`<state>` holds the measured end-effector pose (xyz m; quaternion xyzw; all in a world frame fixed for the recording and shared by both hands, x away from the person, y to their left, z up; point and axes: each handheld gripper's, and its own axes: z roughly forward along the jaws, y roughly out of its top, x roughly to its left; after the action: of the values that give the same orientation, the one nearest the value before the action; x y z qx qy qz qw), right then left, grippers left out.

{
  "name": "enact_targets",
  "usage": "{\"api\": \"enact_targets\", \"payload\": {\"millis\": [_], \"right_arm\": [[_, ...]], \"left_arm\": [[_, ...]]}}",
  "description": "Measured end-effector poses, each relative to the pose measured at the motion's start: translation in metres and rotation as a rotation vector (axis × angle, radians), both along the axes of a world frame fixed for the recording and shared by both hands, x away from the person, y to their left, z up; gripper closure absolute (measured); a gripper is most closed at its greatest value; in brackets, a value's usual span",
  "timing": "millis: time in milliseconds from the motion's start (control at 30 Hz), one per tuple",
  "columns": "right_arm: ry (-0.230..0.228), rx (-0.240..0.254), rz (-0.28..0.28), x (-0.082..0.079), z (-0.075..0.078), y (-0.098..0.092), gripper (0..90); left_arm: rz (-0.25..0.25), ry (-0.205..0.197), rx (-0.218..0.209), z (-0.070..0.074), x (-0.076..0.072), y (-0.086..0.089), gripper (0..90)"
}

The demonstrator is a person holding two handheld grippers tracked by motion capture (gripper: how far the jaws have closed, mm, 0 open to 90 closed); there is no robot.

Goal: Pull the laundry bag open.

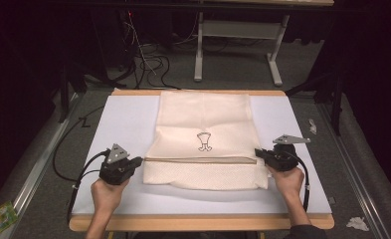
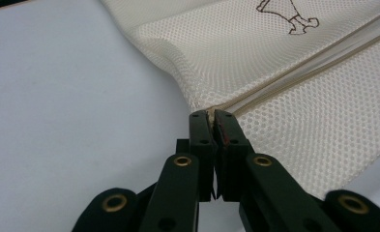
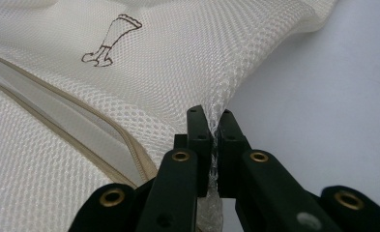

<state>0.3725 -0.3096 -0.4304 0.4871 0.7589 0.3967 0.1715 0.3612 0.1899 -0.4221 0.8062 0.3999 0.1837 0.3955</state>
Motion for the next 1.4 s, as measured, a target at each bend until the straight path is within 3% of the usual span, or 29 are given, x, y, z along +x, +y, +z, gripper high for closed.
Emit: {"api": "enact_targets", "payload": {"millis": [167,567,700,767,833,1133,1233,1333,1400], "right_arm": [[0.001,0.021,-0.009,0.003,0.002,0.0,88.5],[0.052,0.017,0.002,0.008,-0.01,0.004,86.7],[0.055,0.016,0.01,0.007,-0.013,0.005,86.2],[0.064,0.056,0.012,0.003,-0.015,0.003,85.4],[0.058,0.057,0.017,0.002,-0.014,0.003,85.4],[0.067,0.05,0.019,-0.002,-0.024,0.003,83.8],[0.072,0.012,0.021,-0.004,-0.029,0.007,82.8],[0.083,0.003,0.021,-0.003,-0.031,0.008,81.9],[0.094,-0.039,0.028,-0.002,-0.032,0.01,80.3]], "left_arm": [[-0.003,-0.005,-0.046,0.002,0.001,0.0,87.1],[-0.012,0.002,-0.015,0.001,-0.005,0.002,86.5],[-0.011,0.02,-0.031,-0.002,-0.004,0.003,86.2],[-0.009,0.018,-0.063,0.0,-0.005,0.003,86.2],[-0.016,0.019,-0.064,0.001,-0.005,0.003,86.2],[-0.005,0.061,-0.06,-0.017,-0.005,0.005,86.2],[0.0,0.059,-0.057,-0.023,-0.007,0.007,85.6],[0.005,0.07,-0.067,-0.024,-0.006,0.008,85.7],[-0.002,0.084,-0.057,-0.026,-0.006,0.006,85.9]]}}
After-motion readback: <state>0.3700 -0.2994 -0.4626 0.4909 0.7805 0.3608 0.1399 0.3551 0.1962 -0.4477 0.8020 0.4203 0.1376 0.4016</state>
